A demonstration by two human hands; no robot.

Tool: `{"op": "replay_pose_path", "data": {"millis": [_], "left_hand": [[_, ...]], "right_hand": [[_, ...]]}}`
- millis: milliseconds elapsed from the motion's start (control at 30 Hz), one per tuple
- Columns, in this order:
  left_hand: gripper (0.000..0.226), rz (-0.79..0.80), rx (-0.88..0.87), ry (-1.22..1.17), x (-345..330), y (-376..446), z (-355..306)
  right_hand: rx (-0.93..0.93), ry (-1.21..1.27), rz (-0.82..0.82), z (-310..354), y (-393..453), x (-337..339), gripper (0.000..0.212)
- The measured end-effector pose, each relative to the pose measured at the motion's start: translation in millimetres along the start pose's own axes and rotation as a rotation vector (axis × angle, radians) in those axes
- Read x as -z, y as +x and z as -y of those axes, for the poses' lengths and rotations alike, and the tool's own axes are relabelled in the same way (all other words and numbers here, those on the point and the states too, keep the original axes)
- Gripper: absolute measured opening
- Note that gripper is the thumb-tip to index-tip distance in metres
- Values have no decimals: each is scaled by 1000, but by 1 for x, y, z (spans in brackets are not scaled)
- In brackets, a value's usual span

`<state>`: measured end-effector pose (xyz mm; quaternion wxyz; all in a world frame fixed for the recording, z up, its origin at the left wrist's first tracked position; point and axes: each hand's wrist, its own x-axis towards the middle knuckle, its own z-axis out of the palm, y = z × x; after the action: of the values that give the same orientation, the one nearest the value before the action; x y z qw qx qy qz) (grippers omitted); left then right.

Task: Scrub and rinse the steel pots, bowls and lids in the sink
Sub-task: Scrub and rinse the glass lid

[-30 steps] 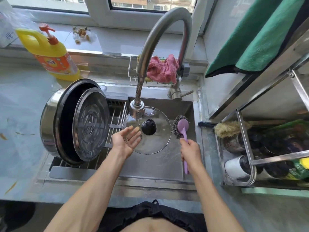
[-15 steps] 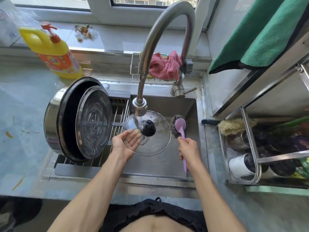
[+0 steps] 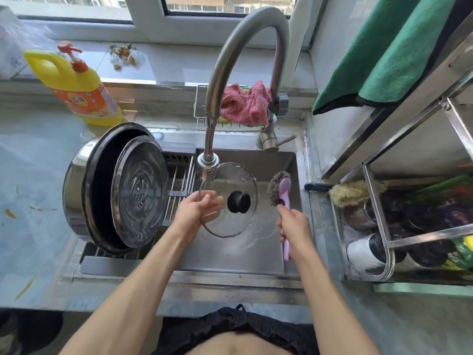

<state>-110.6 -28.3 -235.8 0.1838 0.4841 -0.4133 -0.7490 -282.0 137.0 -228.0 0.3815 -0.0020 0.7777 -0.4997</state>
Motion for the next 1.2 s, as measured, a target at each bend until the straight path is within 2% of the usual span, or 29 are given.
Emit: {"op": "replay_pose_path", "data": {"millis": [167,233,333,433,600,733,833,1000,1200], "left_hand": [[16,110,-447,638,-5,-18,8],[21,151,-704,863,-2,-22,9],[32,209,-1093,1229,7,-20,3],[43,224,-1286,1451,19,-21,-2],[38,202,-1350,1577,42,-24,-9],[27,102,-1325,1531,55,-18,-6],[17,-42,-1223,1545,62,-14,-1],[37,-150,-1029,1572,53,1,15],[62,-107,-853,1559,28,7,36]], "right_hand": [[-170,158,13,9,8,-4,39],[-228,209,61,14,11,-11,48],[-258,289,129,18,20,-22,33],[-279,268,186,19,25,-33,29],[-368,274,294,12,25,-54,20],[-345,364,285,1,30,-69,20],[-295,461,273,0,28,-76,22],[-148,503,134,9,20,-73,26],[100,318,-12,17,12,-52,22]]}}
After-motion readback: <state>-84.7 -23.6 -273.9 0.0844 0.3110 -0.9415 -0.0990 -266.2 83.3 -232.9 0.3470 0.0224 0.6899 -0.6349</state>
